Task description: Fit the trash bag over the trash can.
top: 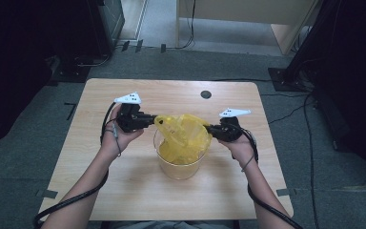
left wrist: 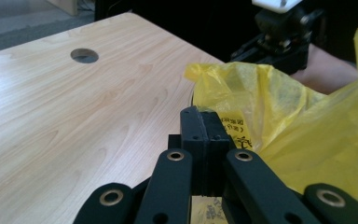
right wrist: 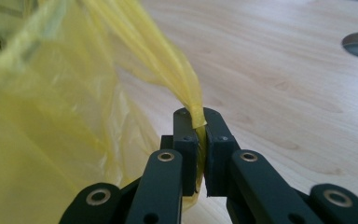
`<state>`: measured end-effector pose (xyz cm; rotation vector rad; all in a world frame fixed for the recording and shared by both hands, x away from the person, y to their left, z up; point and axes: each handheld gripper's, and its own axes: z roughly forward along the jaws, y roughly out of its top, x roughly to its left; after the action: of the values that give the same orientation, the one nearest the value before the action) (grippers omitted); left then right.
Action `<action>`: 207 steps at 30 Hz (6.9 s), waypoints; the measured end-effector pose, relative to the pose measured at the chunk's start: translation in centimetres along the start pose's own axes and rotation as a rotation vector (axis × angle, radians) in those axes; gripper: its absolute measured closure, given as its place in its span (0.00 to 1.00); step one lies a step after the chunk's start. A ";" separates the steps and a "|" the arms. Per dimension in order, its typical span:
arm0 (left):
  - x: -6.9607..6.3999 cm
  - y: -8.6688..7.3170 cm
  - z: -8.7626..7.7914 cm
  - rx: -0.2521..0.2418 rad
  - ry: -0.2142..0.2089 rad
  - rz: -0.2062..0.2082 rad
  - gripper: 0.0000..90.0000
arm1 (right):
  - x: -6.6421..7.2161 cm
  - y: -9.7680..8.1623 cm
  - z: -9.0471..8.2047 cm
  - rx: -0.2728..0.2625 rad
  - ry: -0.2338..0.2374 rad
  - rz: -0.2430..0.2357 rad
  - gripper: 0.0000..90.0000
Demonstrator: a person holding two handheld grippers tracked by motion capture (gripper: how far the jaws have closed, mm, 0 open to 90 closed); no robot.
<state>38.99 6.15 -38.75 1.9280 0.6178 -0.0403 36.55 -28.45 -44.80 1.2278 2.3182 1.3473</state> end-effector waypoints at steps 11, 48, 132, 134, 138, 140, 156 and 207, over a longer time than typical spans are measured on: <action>0.8 -0.6 -0.1 0.001 0.003 -0.041 1.00 | 1.0 -0.8 1.8 0.066 -0.011 -0.047 0.94; -0.6 -1.4 -2.6 0.044 -0.009 -0.037 0.65 | 6.9 0.6 -6.9 -0.094 0.118 -0.180 0.26; -2.3 0.7 -1.9 0.019 -0.040 -0.019 0.54 | 6.2 3.1 -5.4 -0.219 0.269 -0.354 0.53; -2.7 0.6 -2.0 0.031 -0.051 -0.012 0.56 | 6.7 2.9 -5.5 -0.187 0.296 -0.378 0.54; -3.1 0.2 -2.1 0.080 -0.063 -0.040 0.63 | 7.6 2.3 -5.6 -0.134 0.285 -0.397 0.62; -3.2 -0.1 -2.2 0.088 -0.062 -0.048 0.66 | 7.7 2.0 -5.8 -0.132 0.279 -0.394 0.65; -4.0 1.7 -3.3 0.036 0.002 -0.010 0.57 | 7.9 3.4 -8.1 -0.233 0.360 -0.230 0.50; -2.1 -1.4 -1.7 0.067 0.022 -0.123 1.00 | 10.7 -0.5 -2.7 -0.061 0.204 -0.398 0.33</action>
<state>36.19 7.16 -38.54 1.9553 0.7579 -0.1189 28.06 -22.36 -41.23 0.5879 2.4604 1.4334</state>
